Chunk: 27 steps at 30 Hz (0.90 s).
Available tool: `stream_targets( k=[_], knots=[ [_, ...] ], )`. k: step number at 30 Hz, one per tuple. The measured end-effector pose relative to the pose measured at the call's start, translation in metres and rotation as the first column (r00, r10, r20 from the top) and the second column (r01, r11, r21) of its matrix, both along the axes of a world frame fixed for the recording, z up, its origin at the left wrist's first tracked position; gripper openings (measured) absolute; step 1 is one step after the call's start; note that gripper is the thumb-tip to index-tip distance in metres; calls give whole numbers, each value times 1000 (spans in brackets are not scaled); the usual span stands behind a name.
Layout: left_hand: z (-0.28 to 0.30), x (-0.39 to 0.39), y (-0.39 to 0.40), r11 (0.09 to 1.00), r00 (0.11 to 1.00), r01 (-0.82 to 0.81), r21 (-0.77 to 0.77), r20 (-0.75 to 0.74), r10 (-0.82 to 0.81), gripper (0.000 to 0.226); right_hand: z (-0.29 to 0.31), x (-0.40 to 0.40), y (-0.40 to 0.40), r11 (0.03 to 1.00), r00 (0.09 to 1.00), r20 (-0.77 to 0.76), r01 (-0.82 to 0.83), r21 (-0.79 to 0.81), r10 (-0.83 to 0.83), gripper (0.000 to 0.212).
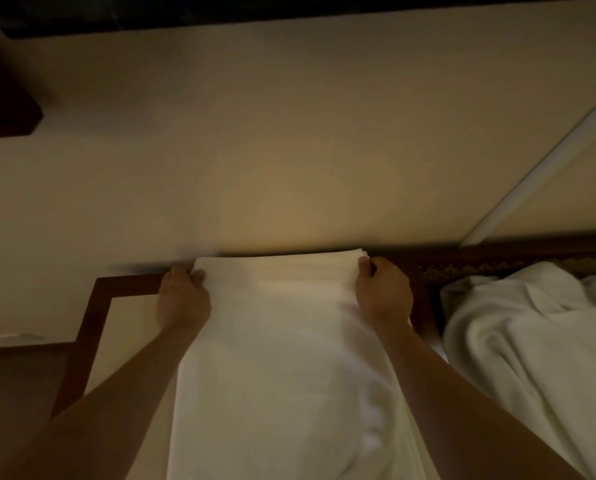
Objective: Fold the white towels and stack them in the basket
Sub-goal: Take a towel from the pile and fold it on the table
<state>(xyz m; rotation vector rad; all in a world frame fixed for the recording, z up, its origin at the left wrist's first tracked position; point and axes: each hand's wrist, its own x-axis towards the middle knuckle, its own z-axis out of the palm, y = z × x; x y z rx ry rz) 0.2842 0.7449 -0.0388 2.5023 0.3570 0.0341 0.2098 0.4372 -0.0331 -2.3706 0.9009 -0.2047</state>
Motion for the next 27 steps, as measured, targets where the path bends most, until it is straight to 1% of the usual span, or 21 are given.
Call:
stream_targets(
  k=[2, 5, 7, 9, 12, 13, 15, 16, 17, 18, 19, 20, 21, 22, 23, 27],
  knots=[
    [0, 7, 6, 1000, 1000, -4, 5, -18, 4, 28, -4, 0, 3, 999, 1000, 26, 2, -43, -1, 33],
    [4, 5, -1, 999, 999, 11, 47, -52, -8, 33, -8, 1, 5, 996, 998, 64, 21, -82, -15, 30],
    [5, -3, -7, 990, 997, 78, 121, -17, -77, 36, -7, 2, 2, 997, 997, 66, 38, -61, -34, 26],
    [2, -11, -8, 973, 990, 127, 194, 29, -135, 40, -8, 4, -1, 996, 999, 36, 19, -90, -16, 25],
    [-4, -15, -7, 972, 992, 114, 207, 36, -124, 44, -13, 5, -3, 984, 997, 52, -41, -175, 51, 24],
    [-5, -15, -7, 970, 991, 112, 215, 49, -125, 44, -13, 4, -3, 987, 995, 83, -33, -159, 47, 22],
    [-5, -17, -9, 936, 970, 155, 317, 131, -205, 40, -8, 3, 0, 993, 989, 148, 6, -116, 11, 20],
    [-3, -19, -12, 906, 944, 206, 371, 167, -283, 41, -5, 2, 4, 984, 988, 153, 10, -179, 18, 23],
    [-1, -21, -17, 868, 911, 288, 403, 164, -379, 45, -2, -2, 11, 962, 991, 125, -9, -272, 45, 31],
    [0, -24, -23, 820, 871, 392, 416, 119, -477, 50, 0, -6, 19, 927, 989, 69, -95, -363, 128, 41],
    [-2, -26, -28, 756, 824, 493, 429, 46, -564, 55, -1, -10, 24, 888, 967, -39, -245, -389, 250, 50],
    [-5, -28, -30, 689, 782, 570, 448, -41, -621, 60, -6, -13, 26, 848, 923, -156, -384, -364, 351, 56],
    [-9, -29, -30, 640, 757, 616, 460, -121, -642, 66, -12, -15, 24, 822, 877, -261, -473, -317, 404, 61],
    [-13, -29, -28, 617, 748, 635, 465, -172, -640, 70, -18, -16, 17, 826, 858, -320, -491, -277, 402, 64],
    [-15, -27, -25, 617, 753, 635, 464, -196, -628, 73, -22, -16, 9, 845, 863, -342, -467, -261, 371, 65],
    [-16, -25, -25, 630, 785, 603, 489, -226, -577, 77, -21, -12, 1, 887, 896, -343, -378, -263, 280, 60]
  ],
)
